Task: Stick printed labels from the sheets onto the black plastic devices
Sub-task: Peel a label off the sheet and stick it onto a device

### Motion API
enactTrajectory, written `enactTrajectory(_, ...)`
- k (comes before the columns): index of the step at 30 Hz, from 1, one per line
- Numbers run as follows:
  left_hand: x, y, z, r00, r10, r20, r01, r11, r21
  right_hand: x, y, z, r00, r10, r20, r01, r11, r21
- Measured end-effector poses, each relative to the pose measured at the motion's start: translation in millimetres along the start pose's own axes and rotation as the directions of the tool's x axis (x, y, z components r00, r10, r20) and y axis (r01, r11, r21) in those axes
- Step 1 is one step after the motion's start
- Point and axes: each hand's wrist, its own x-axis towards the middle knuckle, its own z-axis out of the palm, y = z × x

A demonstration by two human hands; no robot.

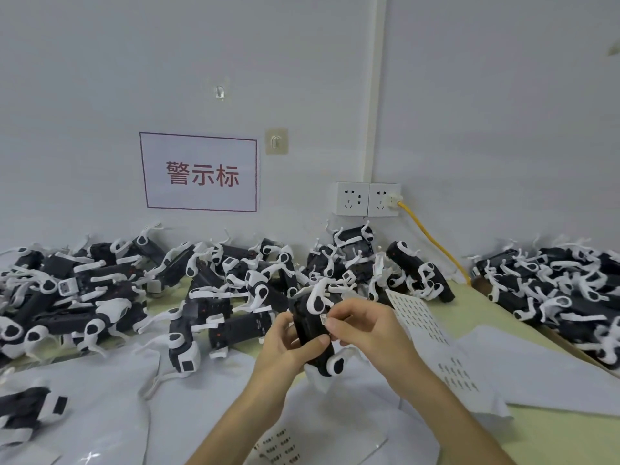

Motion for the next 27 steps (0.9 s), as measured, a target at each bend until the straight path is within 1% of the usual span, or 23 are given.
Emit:
enactTrajectory(5,1.0,0.4,-0.2,1.0,0.02,-0.011,-0.02,0.998,0.056,0.9,4.7,2.9,0.999,-0.015,-0.028,0.014,0.999,-0.046)
enactTrajectory(10,1.2,0.2,0.7,0.999,0.035,-0.017,-0.034,0.997,0.063,1.4,8.1,4.6,0.999,-0.014,-0.05,0.01,0.997,-0.07)
enactTrajectory(21,2.3,-2.3,0.7,0.997,0.073,-0.04,-0.069,0.994,0.08,-0.8,12.6,13.4,0.989,-0.04,-0.145,0.033,0.998,-0.048)
enactTrajectory(27,3.2,-6.4,1.3,0.991,0.105,-0.078,-0.096,0.989,0.116,-2.8,16.8,18.1,0.98,-0.049,-0.193,0.042,0.998,-0.041)
